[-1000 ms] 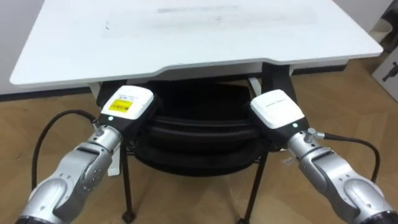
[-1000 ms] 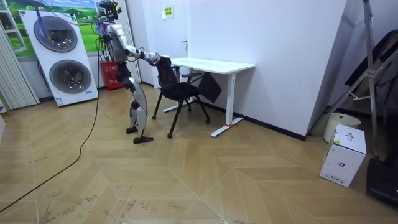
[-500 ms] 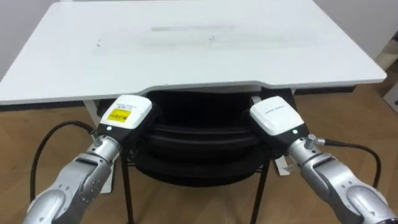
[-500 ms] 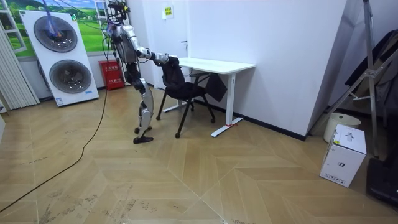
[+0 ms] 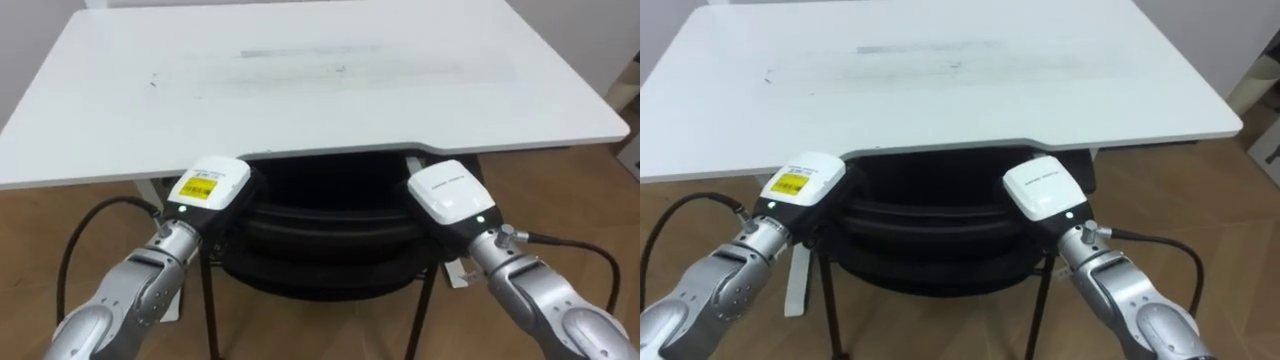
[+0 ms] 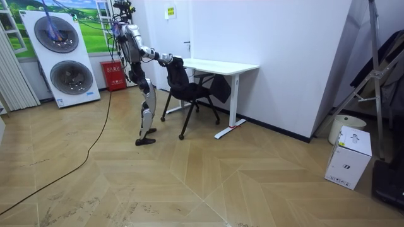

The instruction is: Push chair

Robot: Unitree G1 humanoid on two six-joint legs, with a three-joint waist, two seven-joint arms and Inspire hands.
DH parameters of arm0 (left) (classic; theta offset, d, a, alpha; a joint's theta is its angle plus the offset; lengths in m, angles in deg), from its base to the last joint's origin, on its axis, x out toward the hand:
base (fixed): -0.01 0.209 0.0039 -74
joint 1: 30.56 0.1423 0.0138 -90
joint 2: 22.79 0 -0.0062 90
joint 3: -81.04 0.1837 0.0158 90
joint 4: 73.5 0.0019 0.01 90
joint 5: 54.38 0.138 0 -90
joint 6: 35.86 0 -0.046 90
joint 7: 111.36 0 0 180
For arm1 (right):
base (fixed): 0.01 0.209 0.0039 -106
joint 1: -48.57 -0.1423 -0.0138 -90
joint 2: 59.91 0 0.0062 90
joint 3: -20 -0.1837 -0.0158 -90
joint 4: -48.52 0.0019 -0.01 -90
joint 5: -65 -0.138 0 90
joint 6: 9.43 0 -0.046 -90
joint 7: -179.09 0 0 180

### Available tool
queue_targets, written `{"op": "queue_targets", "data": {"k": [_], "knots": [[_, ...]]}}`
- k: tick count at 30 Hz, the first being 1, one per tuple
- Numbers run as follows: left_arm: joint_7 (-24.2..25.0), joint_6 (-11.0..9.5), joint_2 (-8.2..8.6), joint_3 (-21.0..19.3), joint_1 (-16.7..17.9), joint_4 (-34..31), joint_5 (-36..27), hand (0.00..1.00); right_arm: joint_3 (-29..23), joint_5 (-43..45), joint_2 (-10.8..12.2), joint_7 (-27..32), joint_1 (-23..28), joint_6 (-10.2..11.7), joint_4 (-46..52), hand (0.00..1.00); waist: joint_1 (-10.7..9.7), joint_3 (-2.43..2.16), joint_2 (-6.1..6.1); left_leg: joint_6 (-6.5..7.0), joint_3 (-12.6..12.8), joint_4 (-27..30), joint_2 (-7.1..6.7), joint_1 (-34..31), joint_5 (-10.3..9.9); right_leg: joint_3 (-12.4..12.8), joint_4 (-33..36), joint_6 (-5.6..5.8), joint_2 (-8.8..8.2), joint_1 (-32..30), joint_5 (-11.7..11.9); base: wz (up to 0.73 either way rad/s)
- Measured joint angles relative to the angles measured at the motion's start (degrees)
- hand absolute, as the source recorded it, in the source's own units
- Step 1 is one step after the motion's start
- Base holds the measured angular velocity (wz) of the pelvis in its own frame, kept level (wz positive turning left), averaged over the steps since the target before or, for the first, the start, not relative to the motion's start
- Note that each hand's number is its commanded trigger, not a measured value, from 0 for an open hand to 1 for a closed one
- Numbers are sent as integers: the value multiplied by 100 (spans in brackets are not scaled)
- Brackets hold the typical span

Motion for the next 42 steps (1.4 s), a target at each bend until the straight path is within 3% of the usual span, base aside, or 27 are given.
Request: {"op": "queue_targets", "data": {"k": [7,8,9,10,11,14,18,21,31,35,40,42], "knots": [[-10,0,-28,11,3,-51,18,100,5,3,-10,-21,118,-101,161,100,9,-5,1,48,-14,-119,-52,23,49,-62,-316,36,37,94,166,1],[-9,0,-22,11,2,-57,21,100,5,3,-11,-33,133,-130,191,55,8,-5,0,53,-14,-126,-61,31,52,-62,-317,40,40,94,169,0],[-6,-1,-18,11,4,-64,30,87,5,7,-12,-55,183,-187,259,4,10,-5,1,59,-15,-135,-74,38,55,-63,-318,43,40,97,170,0],[-4,0,-18,10,11,-71,36,30,5,7,-12,-61,202,-199,282,0,12,-5,1,60,-12,-142,-78,44,56,-66,-318,47,37,101,171,0],[-4,1,-18,5,36,-96,44,0,5,27,-11,-91,232,-215,335,0,14,-5,1,61,-4,-158,-81,55,56,-67,-320,52,36,109,174,0],[0,103,-16,1,129,-222,44,0,5,51,-11,-243,295,-276,505,0,18,-6,0,64,-9,-197,-88,71,59,-72,-362,60,37,134,179,0],[120,371,221,-66,183,-278,-93,0,5,48,-10,-667,296,-324,628,0,46,-16,-1,67,-17,-280,-99,222,74,-95,-484,84,43,311,199,5],[131,416,388,-192,226,-277,-205,0,5,48,-6,-935,296,-387,765,0,55,-19,-1,64,-20,-311,-106,258,83,-100,-507,86,46,347,203,0],[292,481,487,-290,247,-389,-565,0,-55,-93,-3,-1346,294,-455,1132,0,40,-17,-4,66,-49,-334,-121,292,89,-121,-546,92,45,382,214,0],[489,468,511,-449,237,-445,-803,0,-234,-89,-12,-1550,293,-293,1307,0,10,-9,-20,68,-93,-355,-151,298,110,-101,-604,101,51,407,238,1],[597,402,518,-636,203,-507,-1342,0,-516,-89,-16,-1595,291,-59,1425,0,-29,43,-112,73,-154,-484,-190,310,239,-105,-661,105,40,384,282,5],[684,427,464,-724,190,-603,-1528,0,-673,-144,-66,-1606,256,4,1575,0,-133,54,-149,65,-195,-490,-180,253,278,-114,-700,86,75,358,324,6]]}}
